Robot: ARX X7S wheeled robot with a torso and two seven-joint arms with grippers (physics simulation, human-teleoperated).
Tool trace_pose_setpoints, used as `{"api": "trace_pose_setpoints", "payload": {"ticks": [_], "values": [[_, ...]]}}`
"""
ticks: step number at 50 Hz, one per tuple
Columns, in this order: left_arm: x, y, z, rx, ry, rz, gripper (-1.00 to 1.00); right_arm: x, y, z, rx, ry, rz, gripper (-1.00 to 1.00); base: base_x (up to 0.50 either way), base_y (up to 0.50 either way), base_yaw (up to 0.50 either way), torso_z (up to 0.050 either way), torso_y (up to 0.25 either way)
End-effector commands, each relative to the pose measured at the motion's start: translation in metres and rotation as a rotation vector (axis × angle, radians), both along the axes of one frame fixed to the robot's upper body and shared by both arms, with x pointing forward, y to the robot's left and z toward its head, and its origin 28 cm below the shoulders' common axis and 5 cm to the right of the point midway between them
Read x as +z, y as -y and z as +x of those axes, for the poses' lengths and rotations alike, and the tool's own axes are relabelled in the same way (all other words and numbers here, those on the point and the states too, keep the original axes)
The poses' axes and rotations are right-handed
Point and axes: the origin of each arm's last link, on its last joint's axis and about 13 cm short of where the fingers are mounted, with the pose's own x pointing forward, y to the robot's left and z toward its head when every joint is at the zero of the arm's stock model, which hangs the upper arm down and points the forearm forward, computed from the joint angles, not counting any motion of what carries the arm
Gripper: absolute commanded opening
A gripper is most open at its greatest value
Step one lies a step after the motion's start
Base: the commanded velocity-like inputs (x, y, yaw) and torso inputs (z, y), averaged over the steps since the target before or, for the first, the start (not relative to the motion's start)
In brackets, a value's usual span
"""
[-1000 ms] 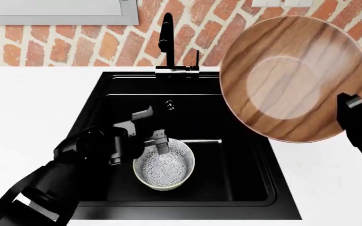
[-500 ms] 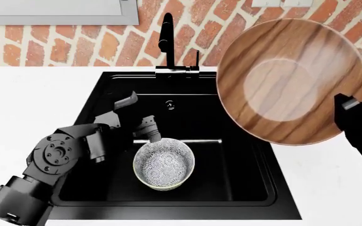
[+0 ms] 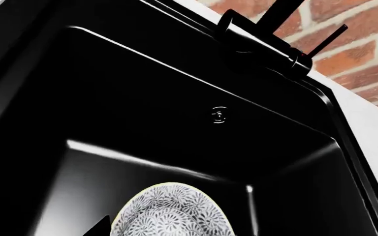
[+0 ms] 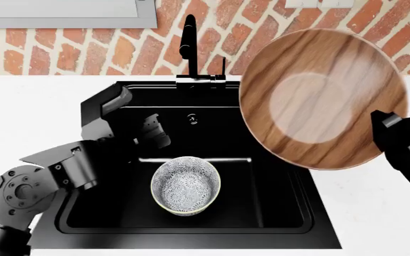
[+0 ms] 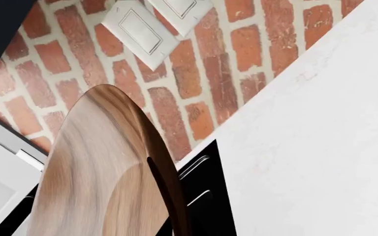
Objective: Stack the bowls in the sink.
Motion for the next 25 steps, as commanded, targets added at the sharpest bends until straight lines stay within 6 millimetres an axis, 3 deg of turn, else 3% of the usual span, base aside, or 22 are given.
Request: {"api": "trace_pose_setpoints", "payload": {"ticks": [1,25], "values": [[0.013,-0.006,-0.019,0.014,0.077,-0.066,1.00,0.003,0.000,-0.001,0.051,-0.007,0.027,-1.00,0.00,0.00,0.00,0.000,0.000],[0.030,-0.021,-0.068,0.071,0.228,-0.241,1.00,0.003,0.002,-0.003,0.105,-0.075,-0.055,-1.00,0.00,0.00,0.00,0.000,0.000]]}}
